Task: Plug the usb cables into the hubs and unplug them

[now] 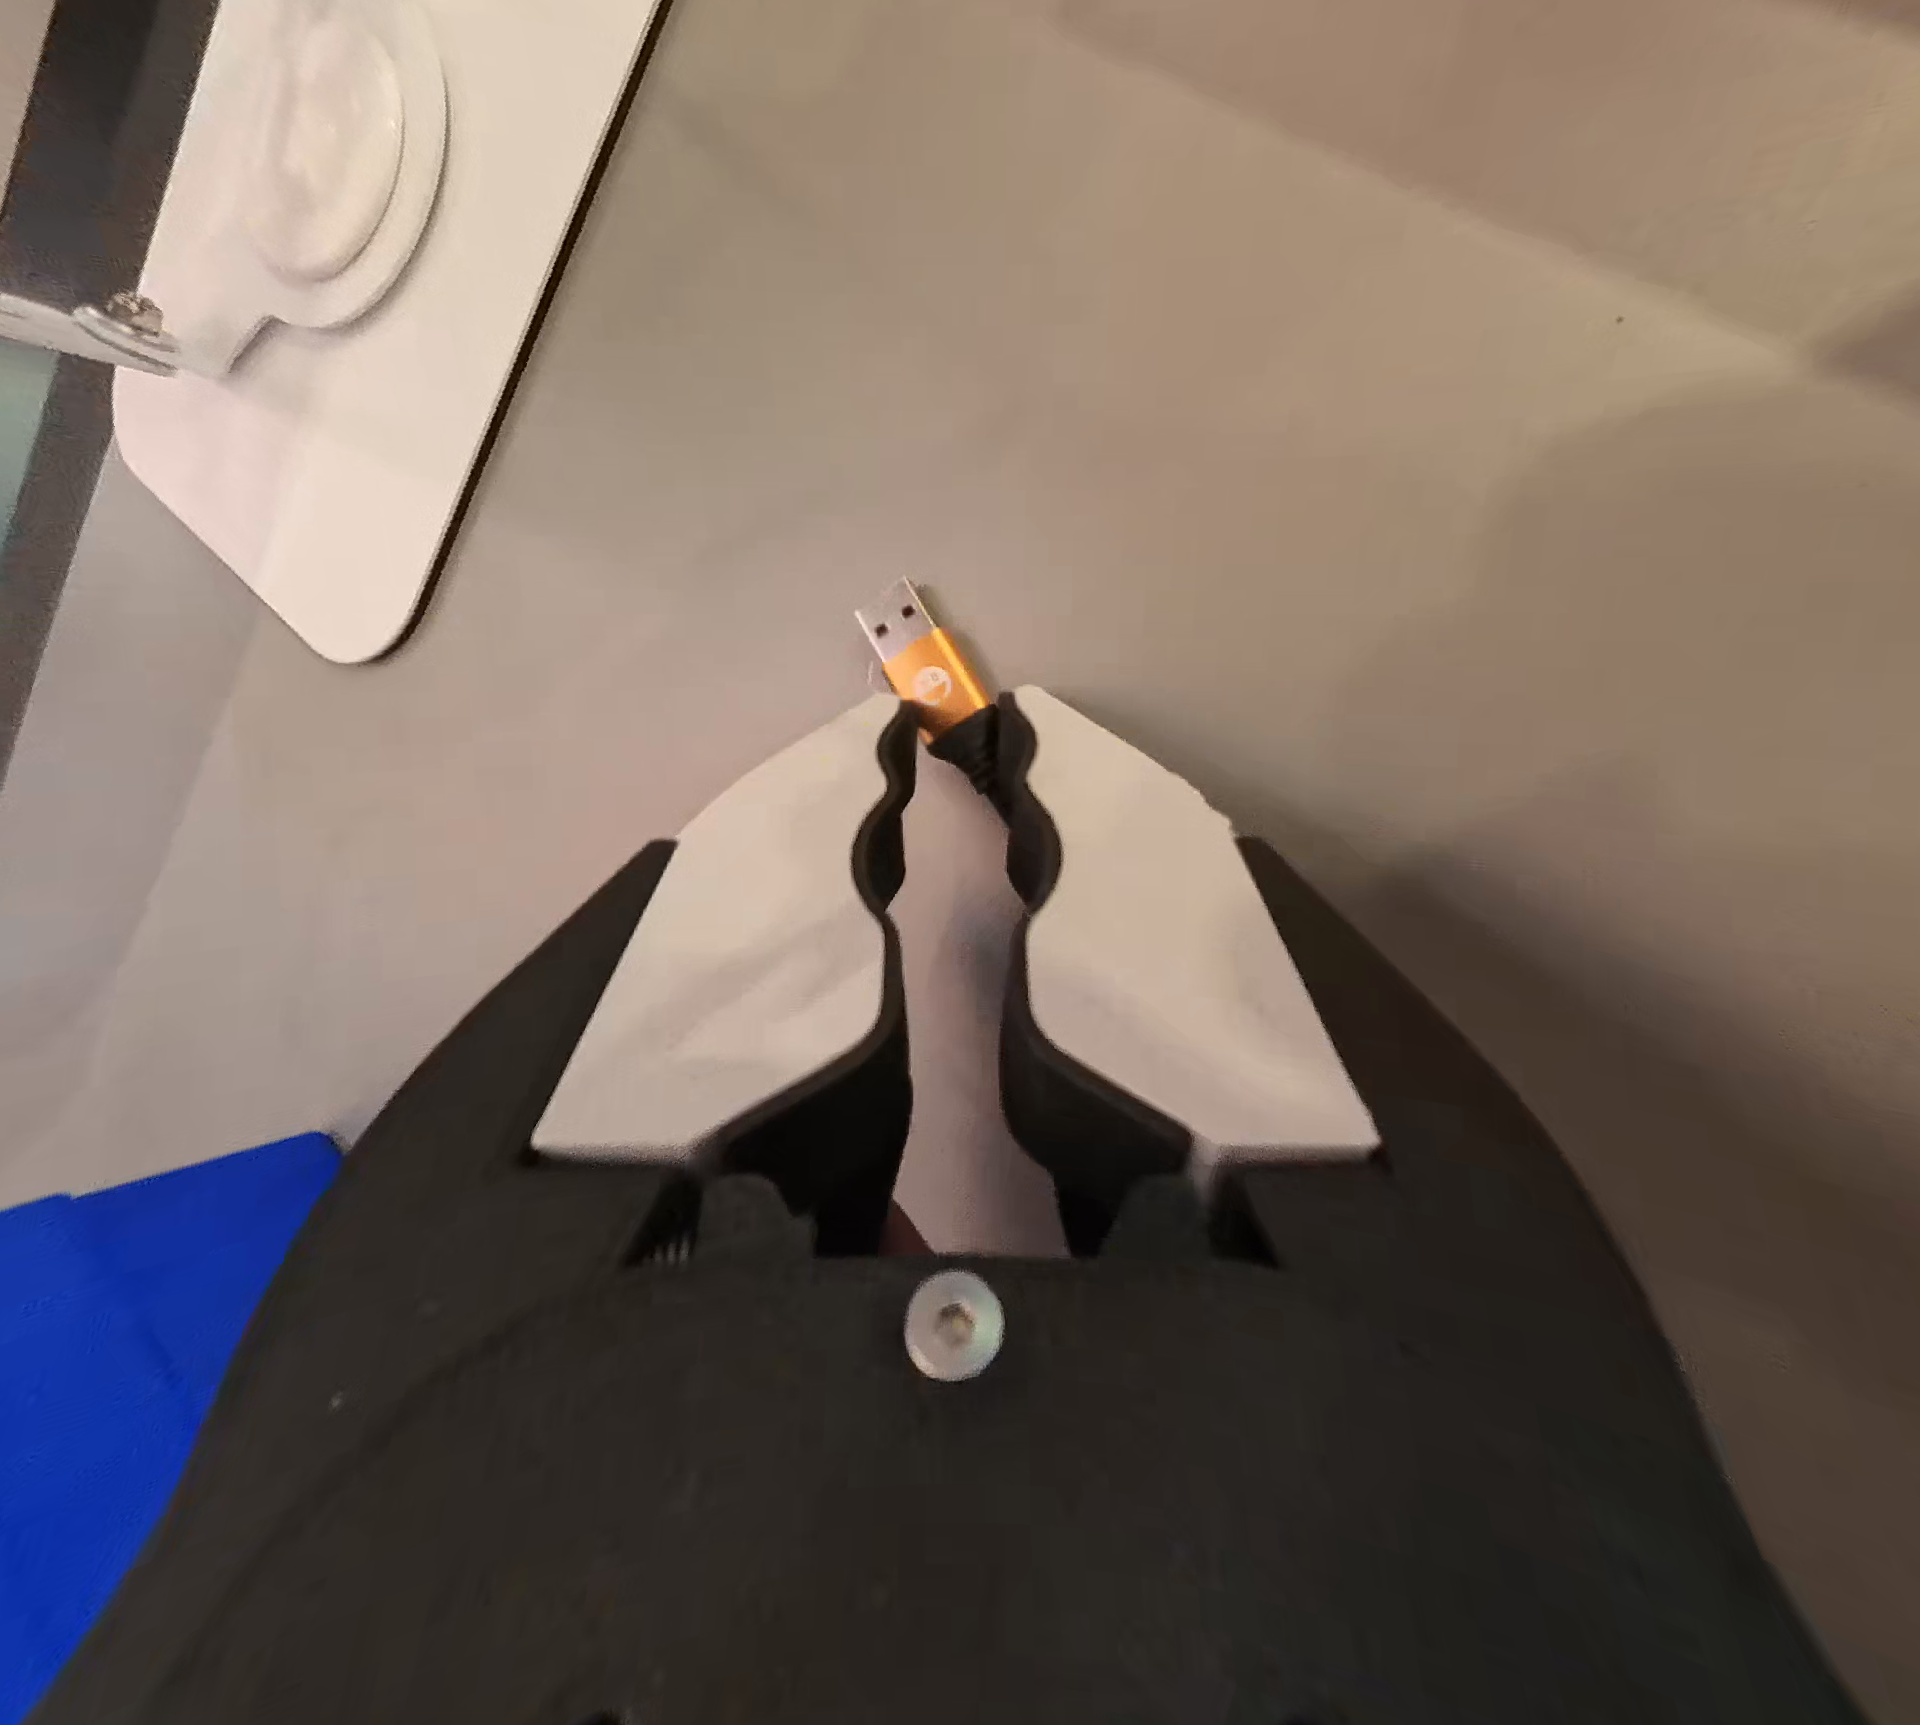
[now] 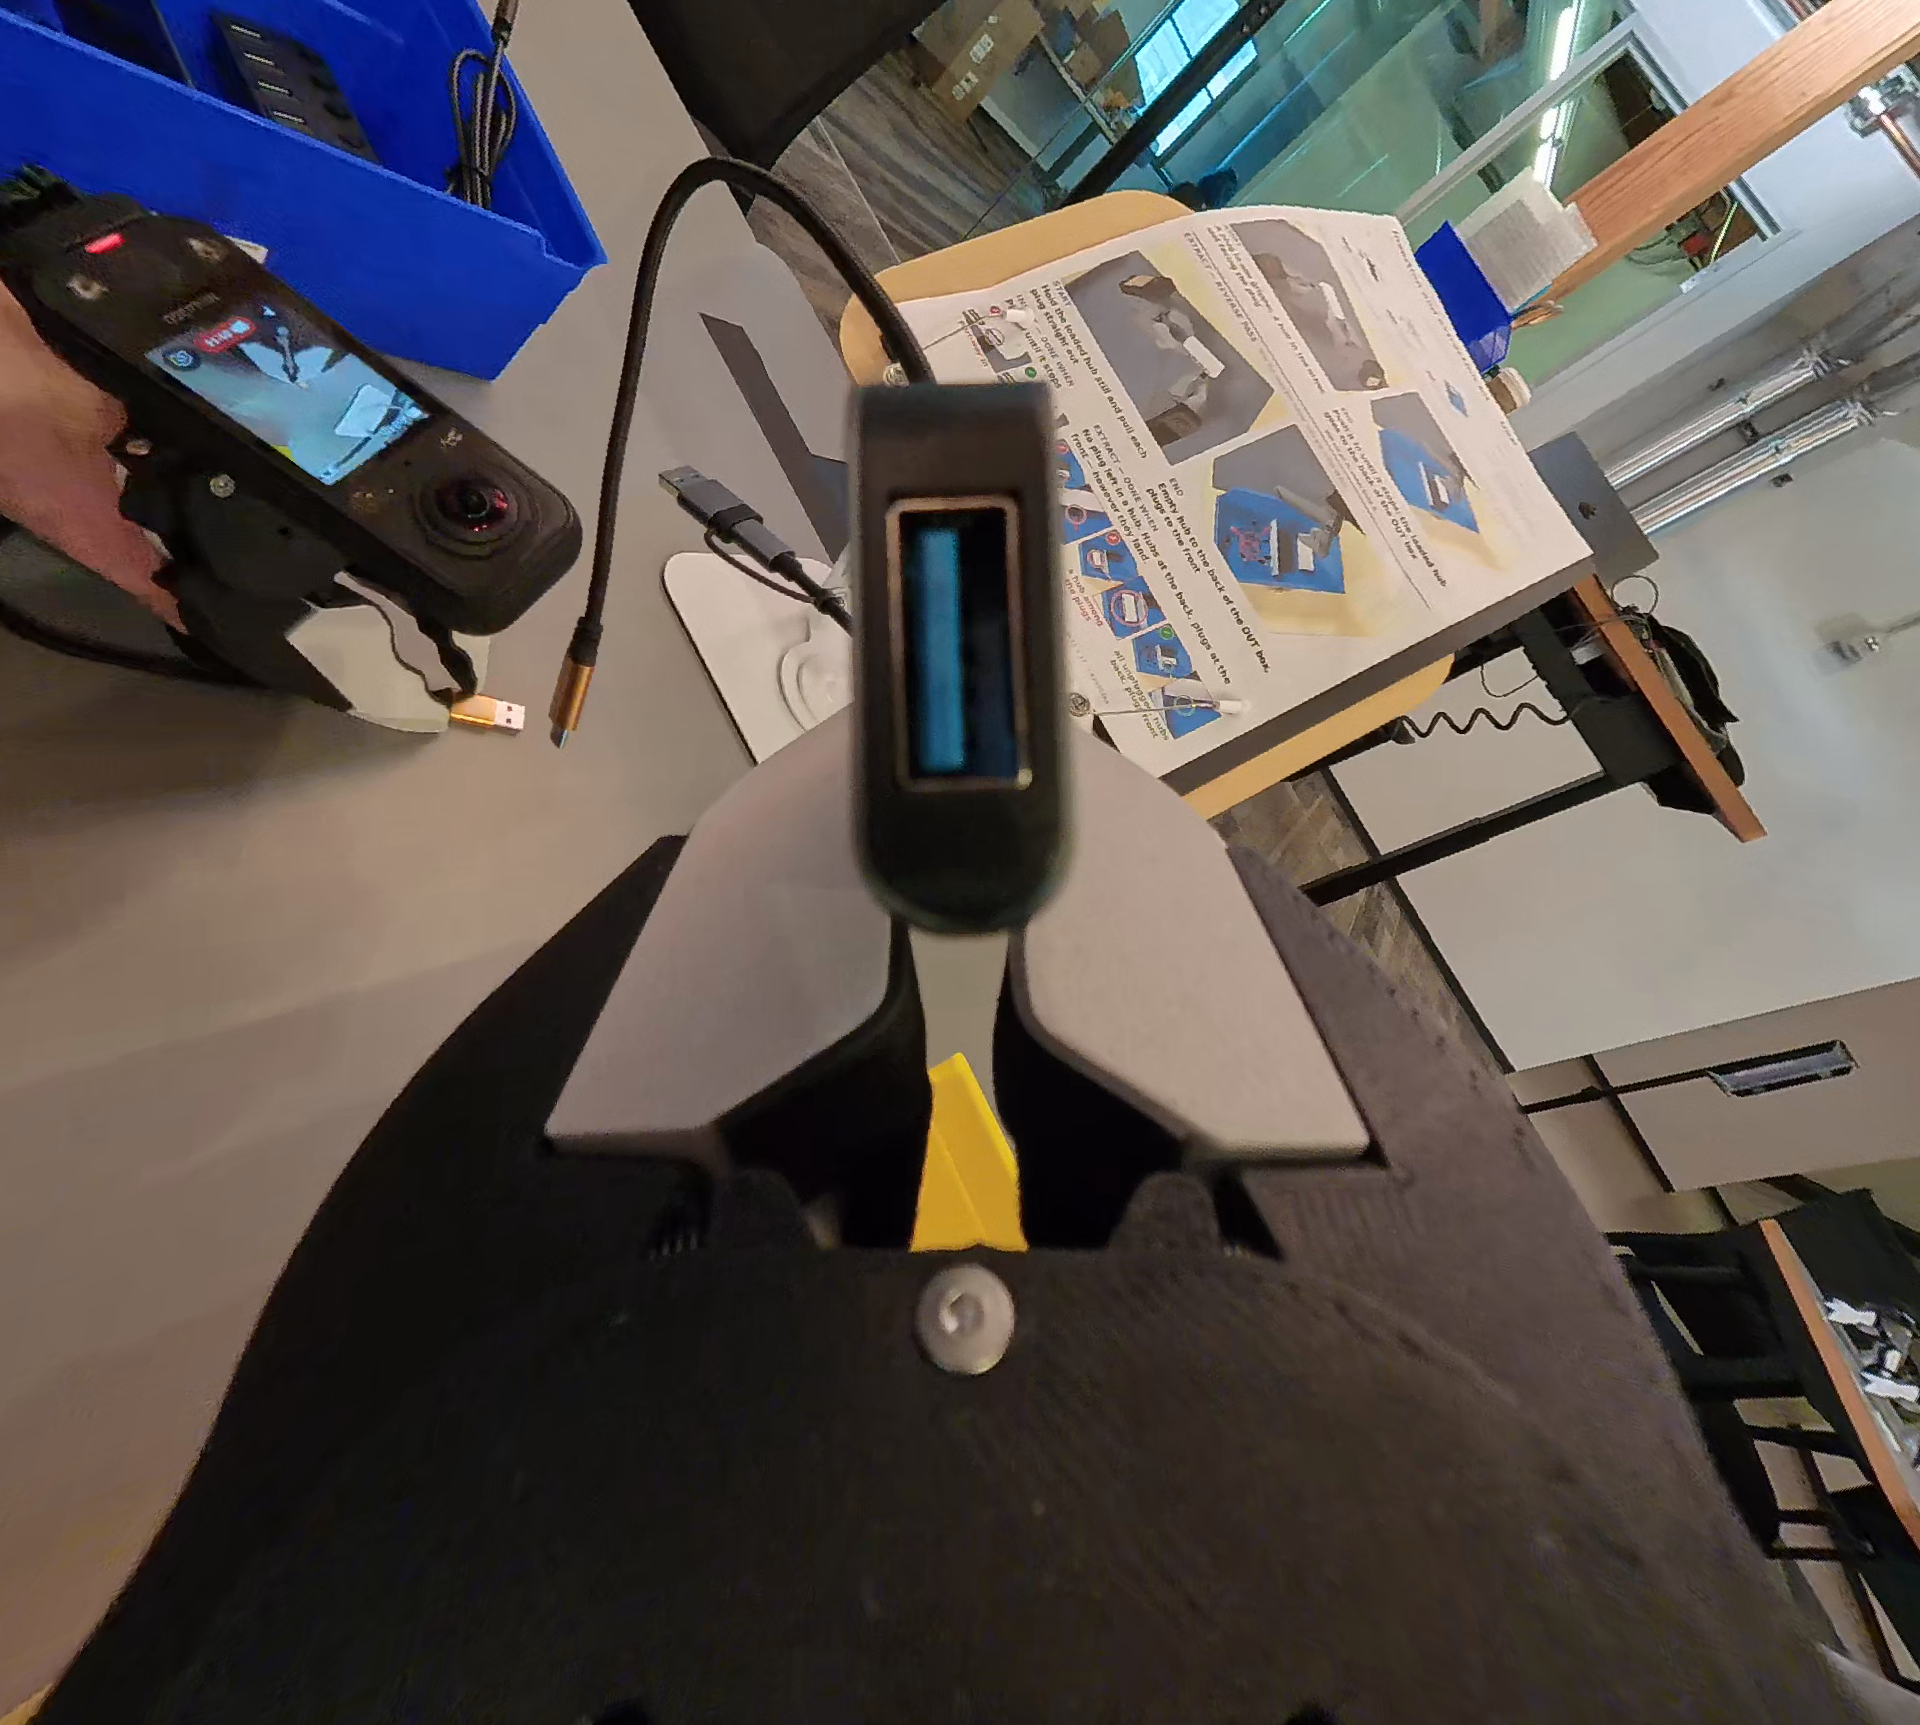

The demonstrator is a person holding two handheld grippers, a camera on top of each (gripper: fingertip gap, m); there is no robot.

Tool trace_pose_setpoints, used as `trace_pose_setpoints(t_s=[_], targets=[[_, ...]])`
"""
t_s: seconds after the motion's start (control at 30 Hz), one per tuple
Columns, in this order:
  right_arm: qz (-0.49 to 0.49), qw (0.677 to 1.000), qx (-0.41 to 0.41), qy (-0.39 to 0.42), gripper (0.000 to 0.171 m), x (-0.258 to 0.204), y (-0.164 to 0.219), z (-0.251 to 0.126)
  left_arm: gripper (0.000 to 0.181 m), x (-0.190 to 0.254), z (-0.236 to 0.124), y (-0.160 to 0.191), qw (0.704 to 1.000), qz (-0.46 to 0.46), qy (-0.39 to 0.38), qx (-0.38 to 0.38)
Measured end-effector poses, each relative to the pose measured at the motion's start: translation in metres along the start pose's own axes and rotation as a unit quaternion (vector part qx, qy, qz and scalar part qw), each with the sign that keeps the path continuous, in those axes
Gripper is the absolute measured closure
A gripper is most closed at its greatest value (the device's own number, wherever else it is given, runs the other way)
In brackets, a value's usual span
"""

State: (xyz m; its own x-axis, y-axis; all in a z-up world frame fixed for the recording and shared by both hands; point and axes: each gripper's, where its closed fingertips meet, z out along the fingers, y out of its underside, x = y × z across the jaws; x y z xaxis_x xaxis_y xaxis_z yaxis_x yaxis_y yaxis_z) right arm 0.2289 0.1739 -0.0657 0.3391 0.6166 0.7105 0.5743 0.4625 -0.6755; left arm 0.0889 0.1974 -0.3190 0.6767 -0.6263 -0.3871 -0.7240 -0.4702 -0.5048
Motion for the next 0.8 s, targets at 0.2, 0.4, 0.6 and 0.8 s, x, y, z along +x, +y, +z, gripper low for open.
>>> trace_pose_setpoints(t_s=[0.2, 0.4, 0.6, 0.8], targets=[[0.010, 1.000, 0.000, 0.007, 0.160, 0.006, 0.006, -0.004, 0.167, -0.001, 0.002, 0.000, 1.000, -0.005, 0.018, -0.004], [0.010, 1.000, 0.003, 0.012, 0.160, 0.010, 0.003, -0.008, 0.166, -0.002, 0.001, 0.001, 0.999, 0.026, 0.020, -0.012], [0.013, 1.000, 0.008, 0.018, 0.160, 0.014, 0.001, -0.011, 0.165, -0.006, 0.000, 0.007, 0.999, 0.021, 0.027, -0.024], [0.011, 1.000, 0.012, 0.021, 0.160, 0.016, -0.004, -0.014, 0.167, -0.011, 0.002, 0.010, 0.999, -0.018, 0.028, -0.025]])
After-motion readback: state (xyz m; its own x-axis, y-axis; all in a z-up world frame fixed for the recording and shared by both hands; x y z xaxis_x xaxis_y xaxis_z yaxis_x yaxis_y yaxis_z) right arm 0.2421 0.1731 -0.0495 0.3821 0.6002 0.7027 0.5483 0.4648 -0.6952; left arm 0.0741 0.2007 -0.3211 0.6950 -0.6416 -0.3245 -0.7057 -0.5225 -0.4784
